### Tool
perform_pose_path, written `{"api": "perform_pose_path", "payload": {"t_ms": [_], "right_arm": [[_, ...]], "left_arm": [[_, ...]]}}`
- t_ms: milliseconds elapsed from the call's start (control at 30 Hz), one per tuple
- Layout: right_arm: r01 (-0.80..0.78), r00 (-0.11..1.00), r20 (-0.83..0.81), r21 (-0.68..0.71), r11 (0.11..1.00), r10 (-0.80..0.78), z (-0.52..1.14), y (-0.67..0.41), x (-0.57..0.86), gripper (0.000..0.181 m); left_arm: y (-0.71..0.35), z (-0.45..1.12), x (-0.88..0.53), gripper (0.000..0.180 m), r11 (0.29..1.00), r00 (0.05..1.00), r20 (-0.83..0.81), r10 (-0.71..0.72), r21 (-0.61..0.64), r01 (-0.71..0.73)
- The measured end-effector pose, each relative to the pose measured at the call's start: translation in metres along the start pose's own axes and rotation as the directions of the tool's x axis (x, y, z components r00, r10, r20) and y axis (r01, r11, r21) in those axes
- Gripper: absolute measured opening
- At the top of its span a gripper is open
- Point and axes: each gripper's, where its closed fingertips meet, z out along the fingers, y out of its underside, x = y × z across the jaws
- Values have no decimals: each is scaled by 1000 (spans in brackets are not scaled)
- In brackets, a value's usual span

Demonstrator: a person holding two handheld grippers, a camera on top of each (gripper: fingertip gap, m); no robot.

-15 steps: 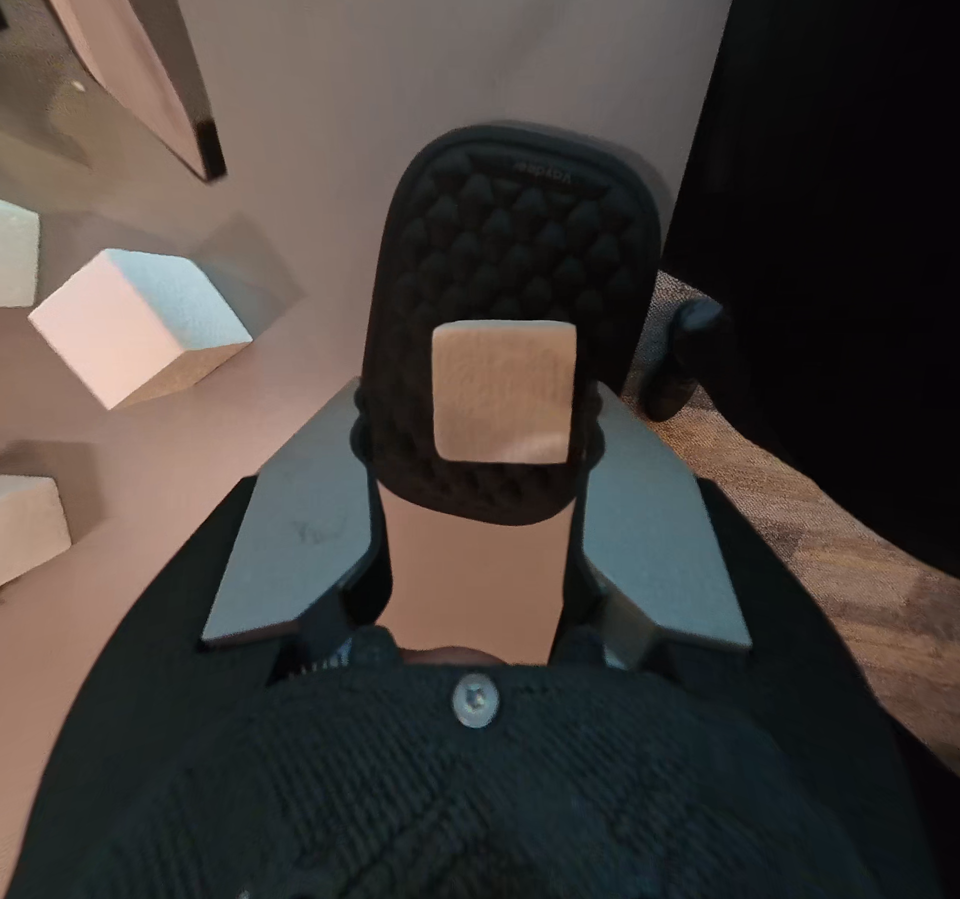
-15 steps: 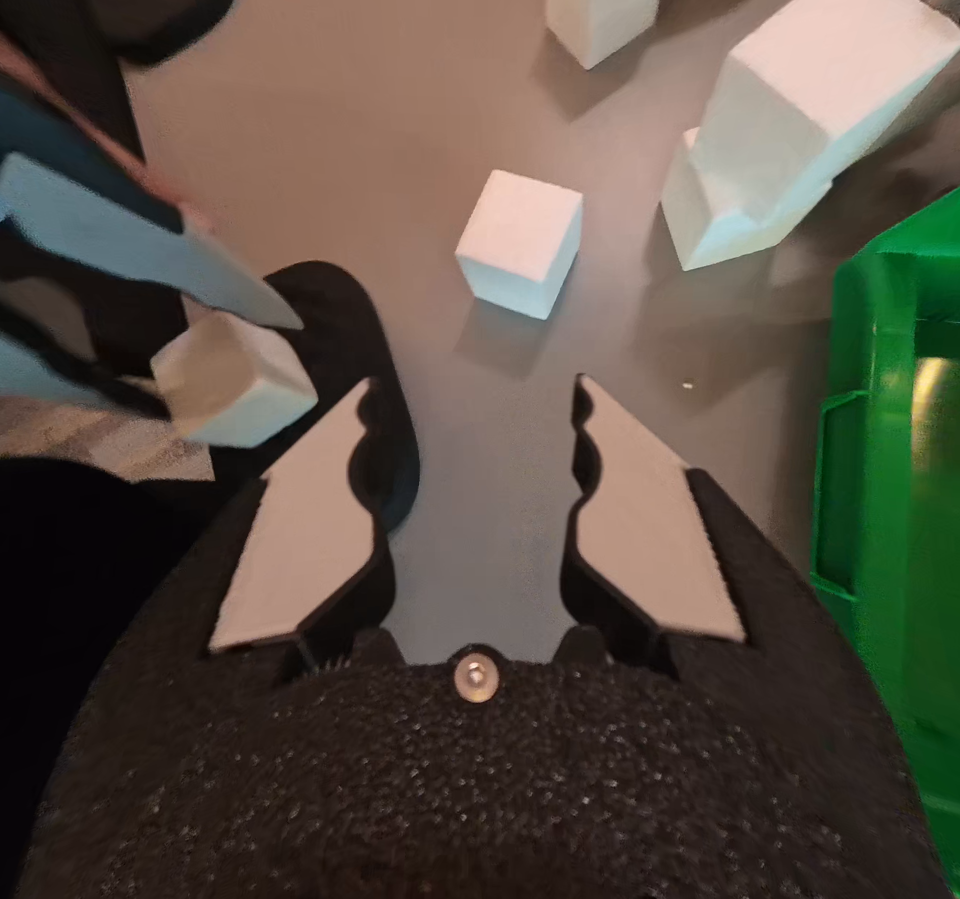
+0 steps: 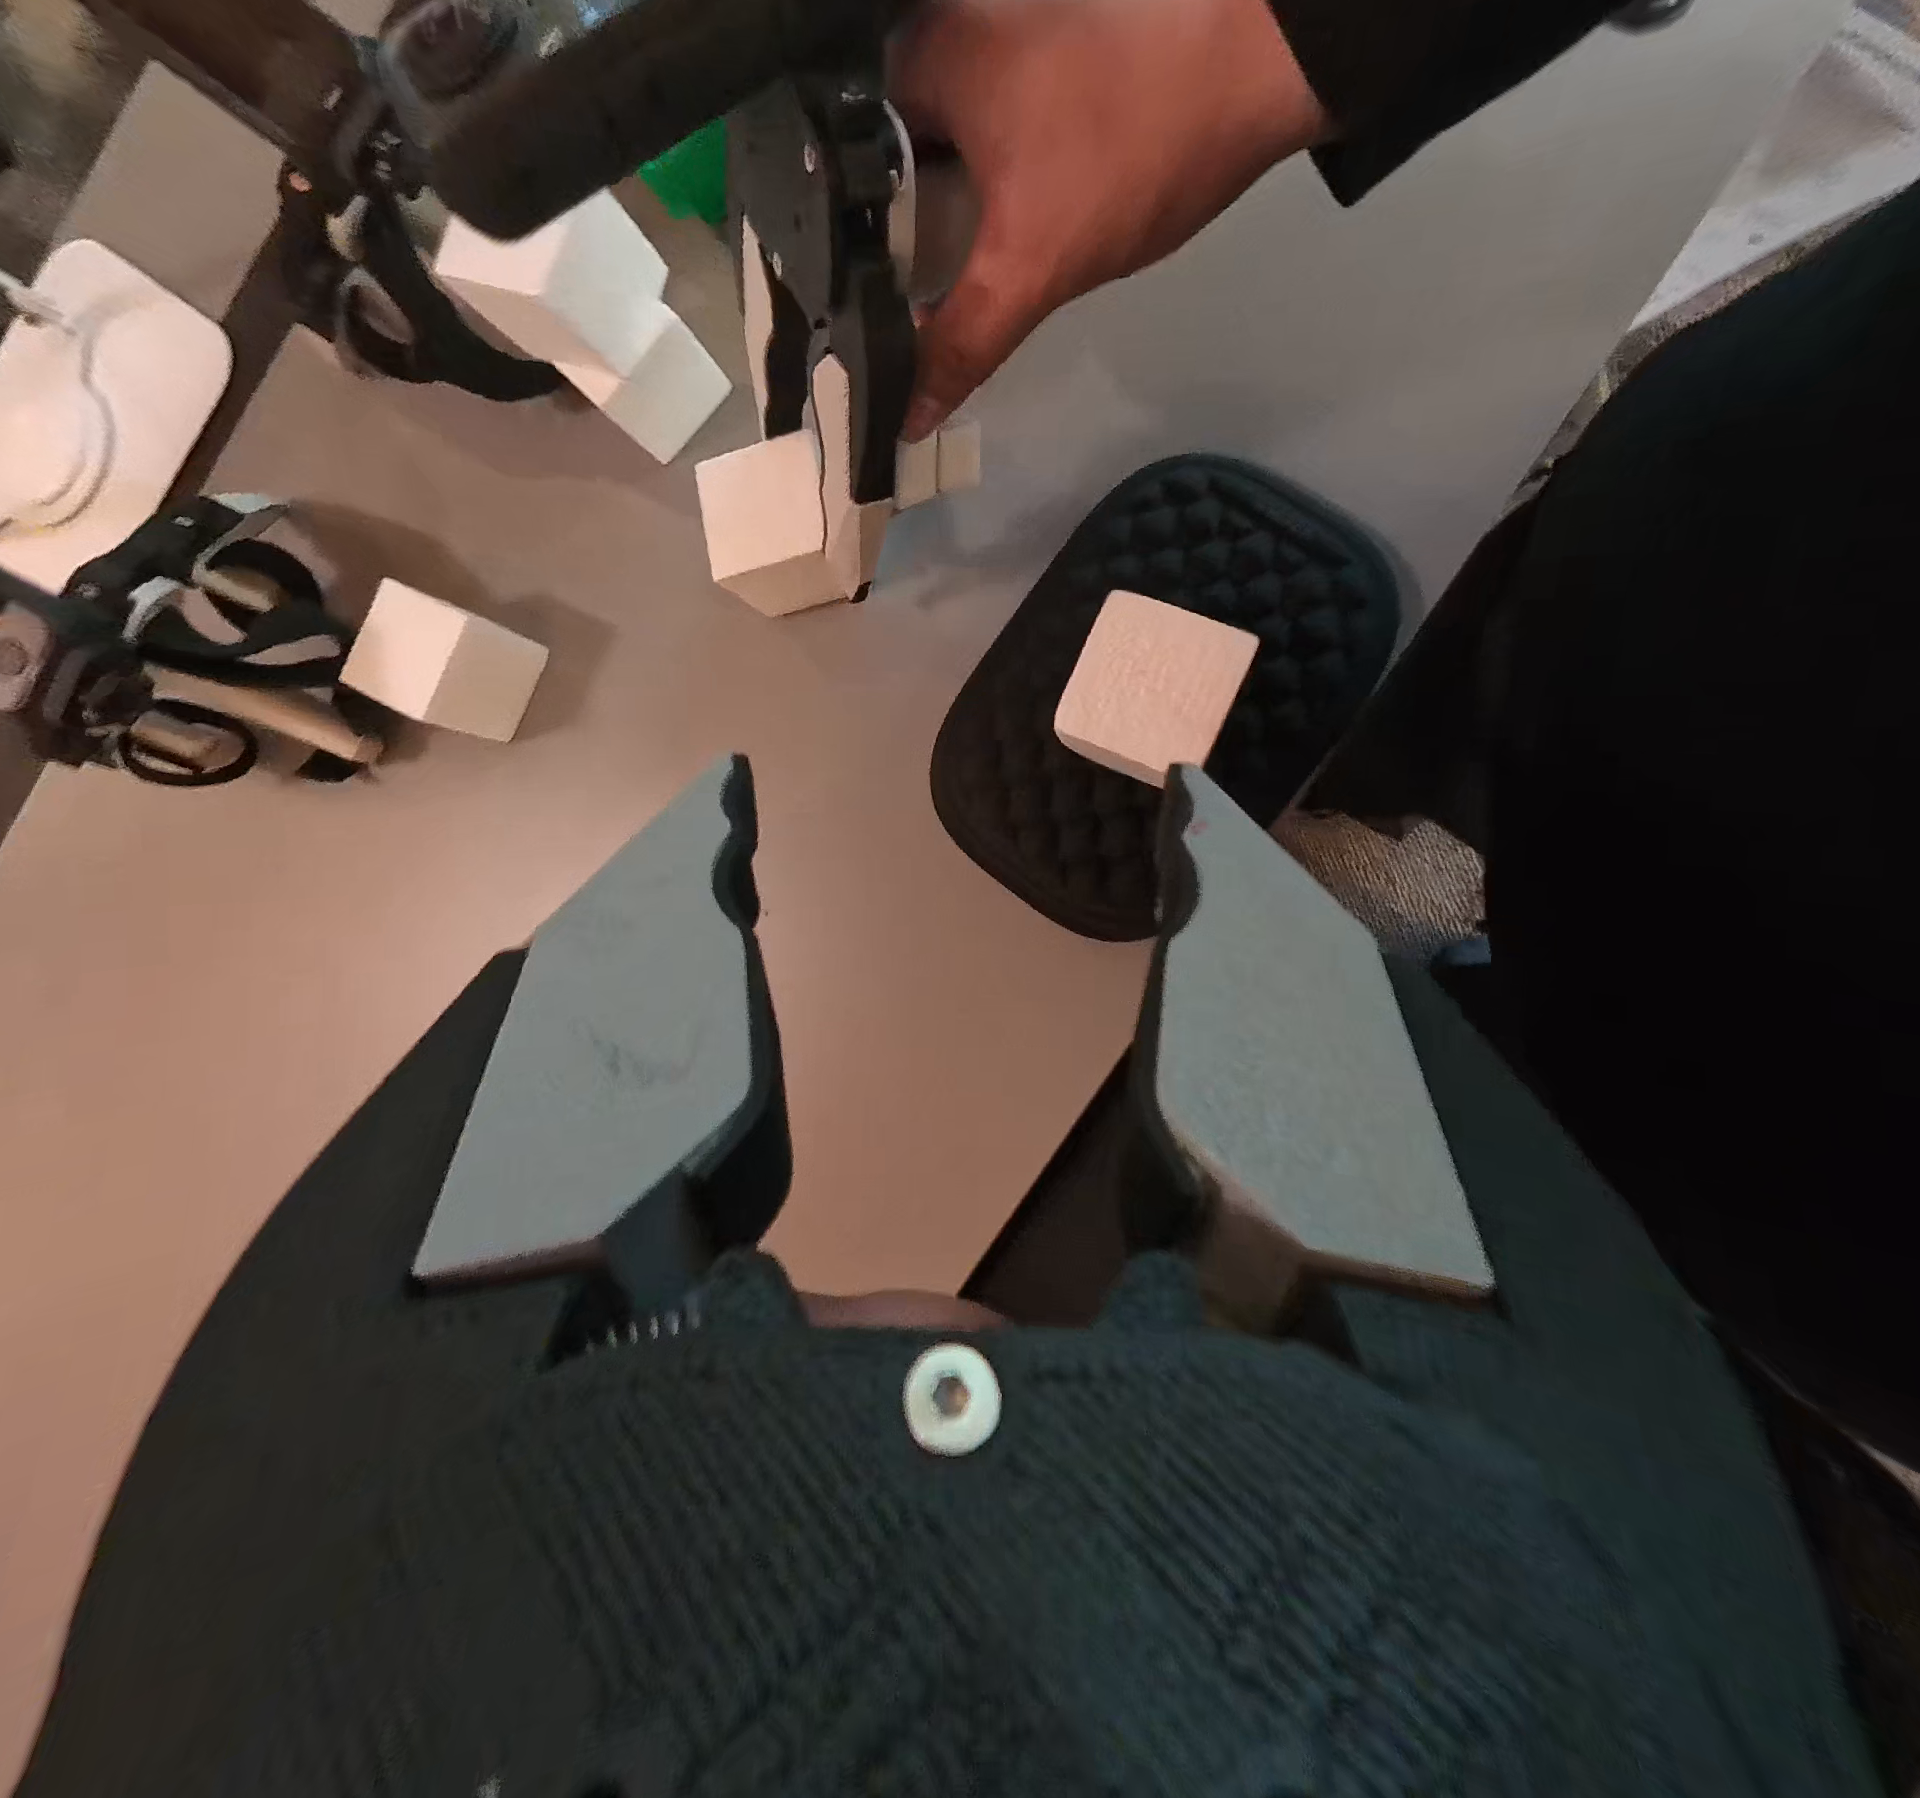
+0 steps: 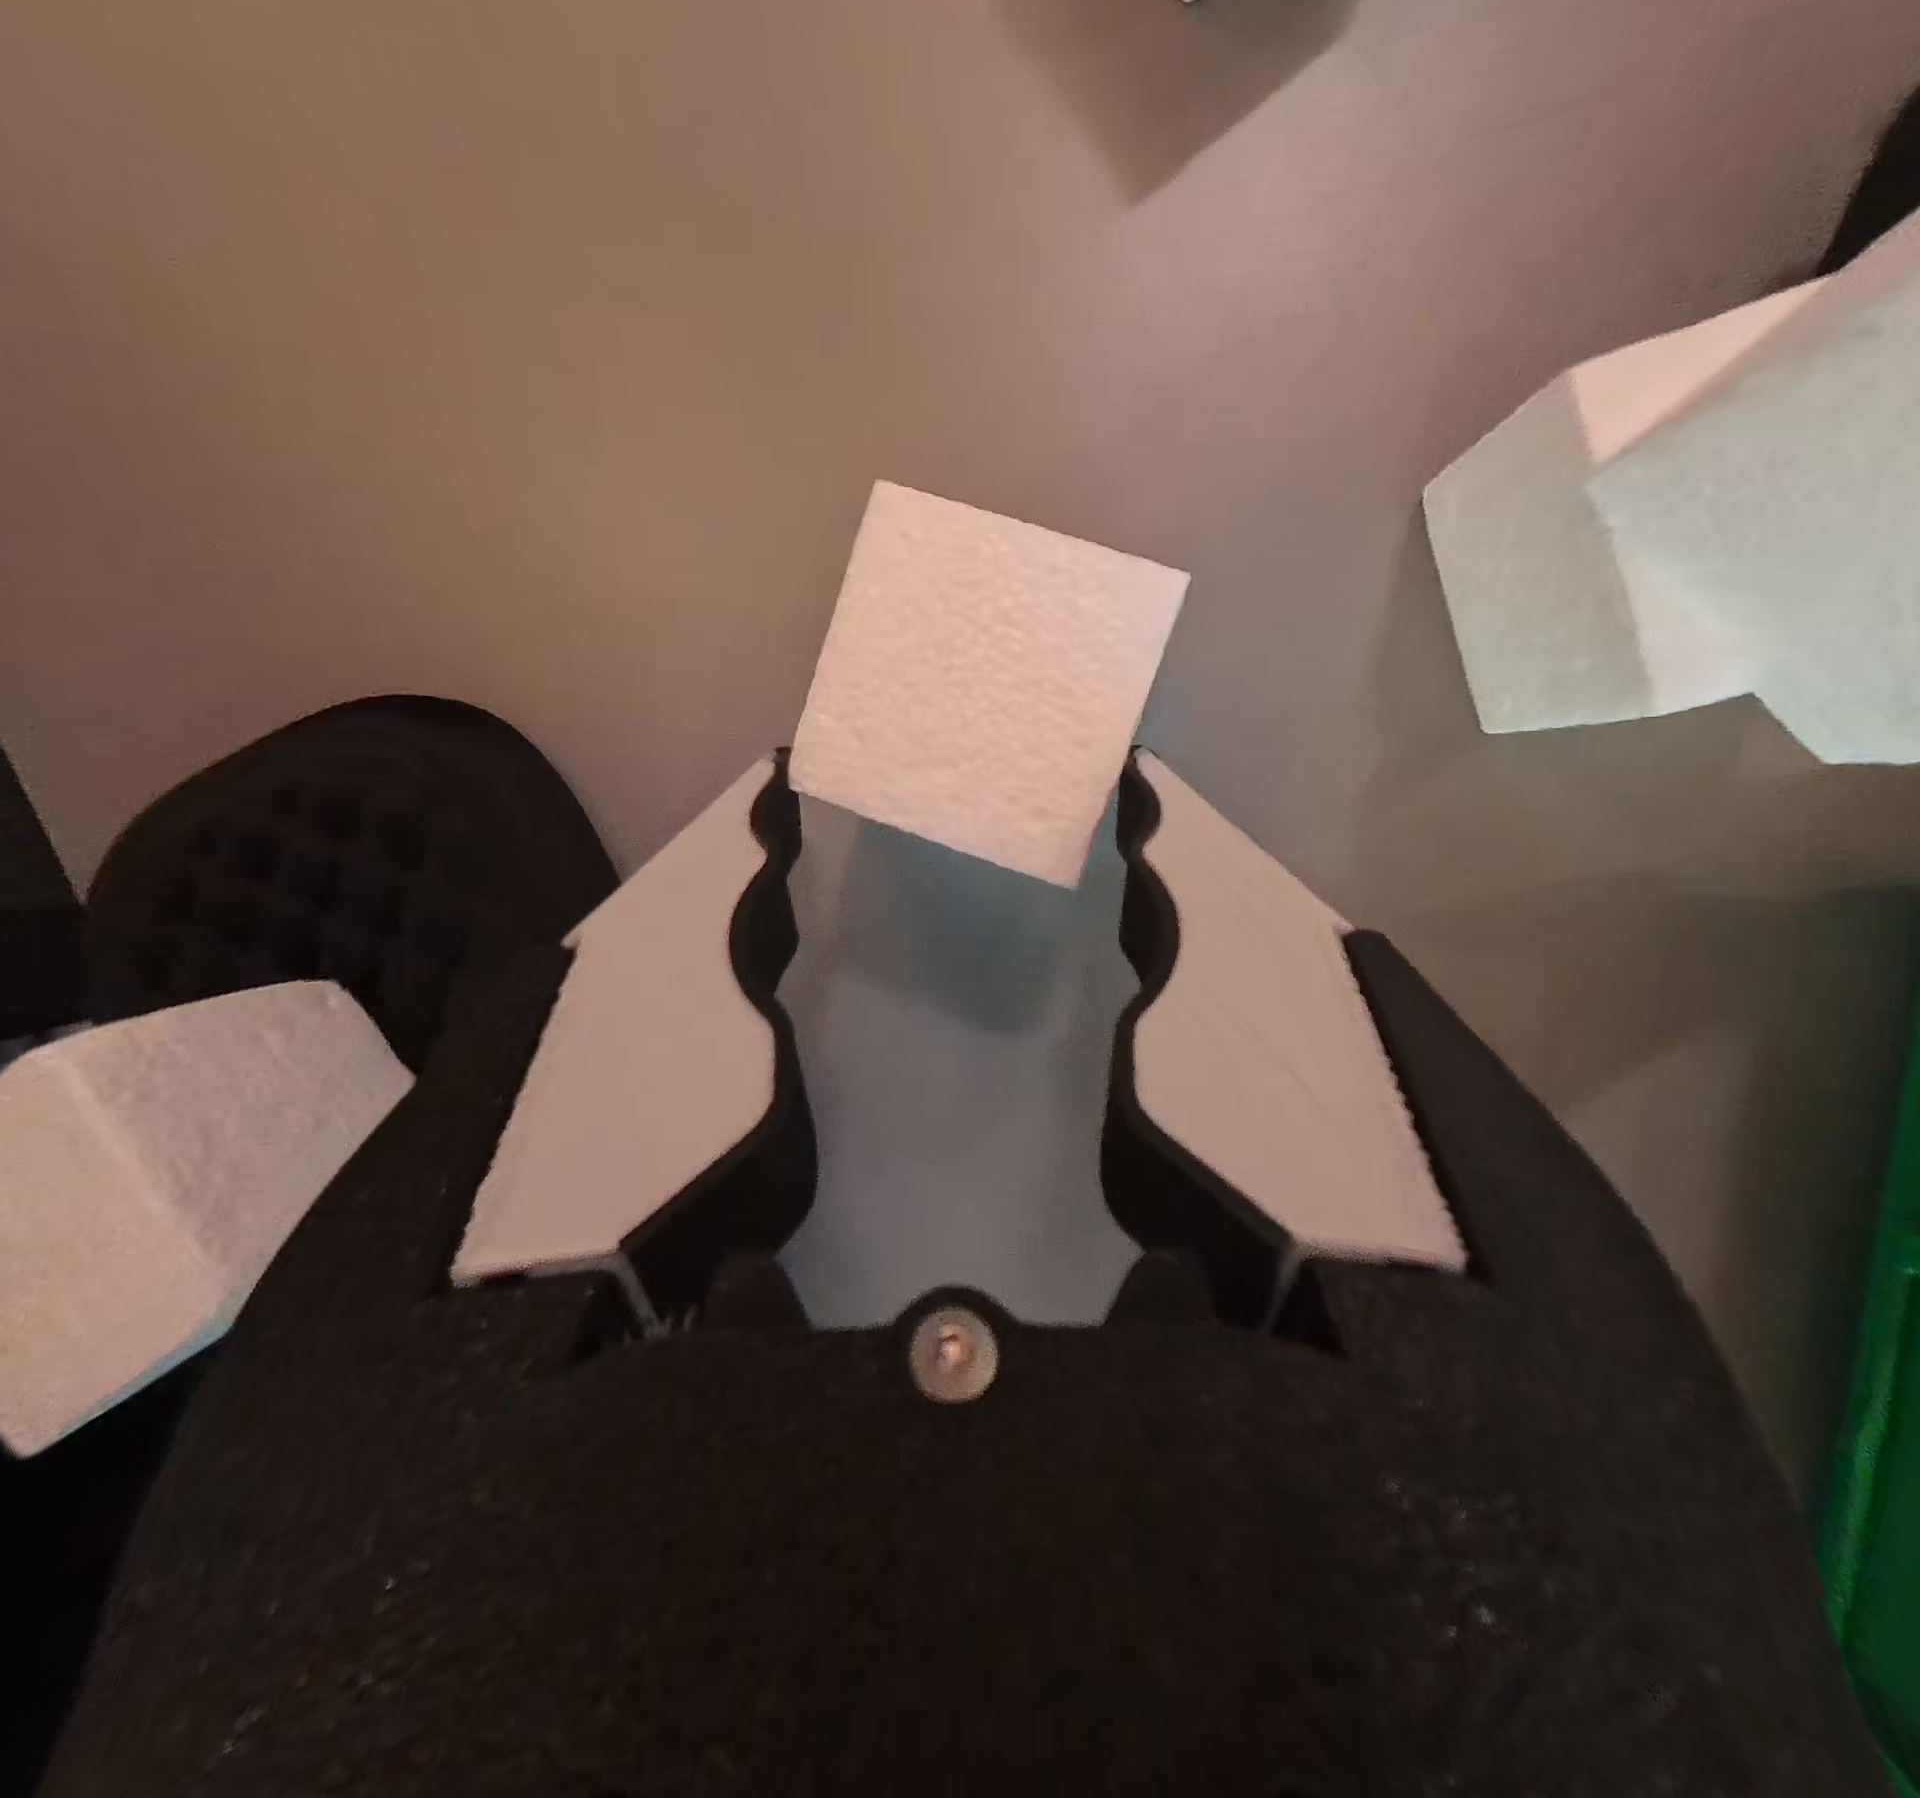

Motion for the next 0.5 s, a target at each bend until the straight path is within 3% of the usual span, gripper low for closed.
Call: {"api": "perform_pose_path", "payload": {"t_ms": [133, 267, 400, 500], "right_arm": [[113, 981, 145, 96, 989, -126, -45, -23, -36, 61], [297, 847, 407, 169, 940, -341, -111, -23, -109, 61], [503, 764, 408, 110, 857, -500, -121, 7, -139, 60], [564, 751, 391, 39, 825, -532, -106, 28, -142, 61]], "left_arm": [[10, -12, 2, 71, 998, 998, 29, -53, 42, 52], [24, -14, 0, 71, 991, 993, 28, -118, 68, 116], [28, -14, 0, 71, 987, 991, 21, -135, 93, 132], [29, -12, 2, 70, 986, 992, 8, -129, 104, 127]]}}
